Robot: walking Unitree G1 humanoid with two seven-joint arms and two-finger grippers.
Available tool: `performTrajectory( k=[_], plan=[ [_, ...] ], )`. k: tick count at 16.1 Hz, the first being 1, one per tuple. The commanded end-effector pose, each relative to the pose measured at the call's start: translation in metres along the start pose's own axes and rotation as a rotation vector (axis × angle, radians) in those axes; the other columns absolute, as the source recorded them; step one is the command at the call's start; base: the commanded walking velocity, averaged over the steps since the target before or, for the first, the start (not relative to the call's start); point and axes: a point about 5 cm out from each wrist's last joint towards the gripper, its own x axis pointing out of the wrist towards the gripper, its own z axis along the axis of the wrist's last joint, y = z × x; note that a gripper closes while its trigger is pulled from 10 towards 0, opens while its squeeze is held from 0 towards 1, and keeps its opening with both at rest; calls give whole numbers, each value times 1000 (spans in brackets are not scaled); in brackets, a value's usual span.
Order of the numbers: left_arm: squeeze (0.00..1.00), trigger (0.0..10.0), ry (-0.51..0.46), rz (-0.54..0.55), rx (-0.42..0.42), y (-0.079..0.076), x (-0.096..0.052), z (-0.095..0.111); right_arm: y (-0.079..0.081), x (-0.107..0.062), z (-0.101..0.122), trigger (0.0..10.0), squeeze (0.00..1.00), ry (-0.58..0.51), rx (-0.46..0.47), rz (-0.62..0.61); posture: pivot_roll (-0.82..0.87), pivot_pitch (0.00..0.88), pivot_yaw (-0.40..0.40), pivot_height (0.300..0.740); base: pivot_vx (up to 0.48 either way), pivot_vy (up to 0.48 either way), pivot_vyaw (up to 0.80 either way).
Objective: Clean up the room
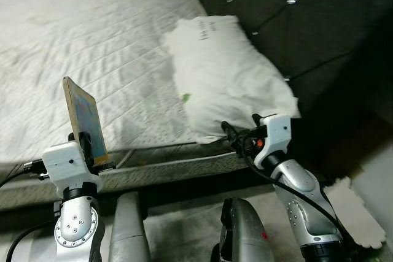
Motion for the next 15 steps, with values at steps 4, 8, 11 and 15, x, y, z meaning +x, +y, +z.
performTrajectory(
  k=[4, 8, 11, 15],
  plan=[
    [0, 10000, -52, -35, -12, -10, 4, 8, -7, 0, 3, 10000, 0, 5, -25, -6, 25, 0, -77, 557, 383, 0, 0],
    [0, 10000, -58, -22, -21, -13, 10, 9, -8, 1, 3, 10000, 0, 12, -27, 2, 16, 0, -91, 557, 0, 0, 0],
    [0, 10000, -57, -7, -47, -15, 20, 11, -8, 2, 5, 10000, 0, 17, -27, 7, 2, 0, -91, 557, 0, 0, 0],
    [0, 10000, -66, 26, -114, -20, 42, 16, -8, 2, 7, 10000, 0, 23, -23, 8, -15, 5, -87, 557, 0, 0, 0]
  ],
)
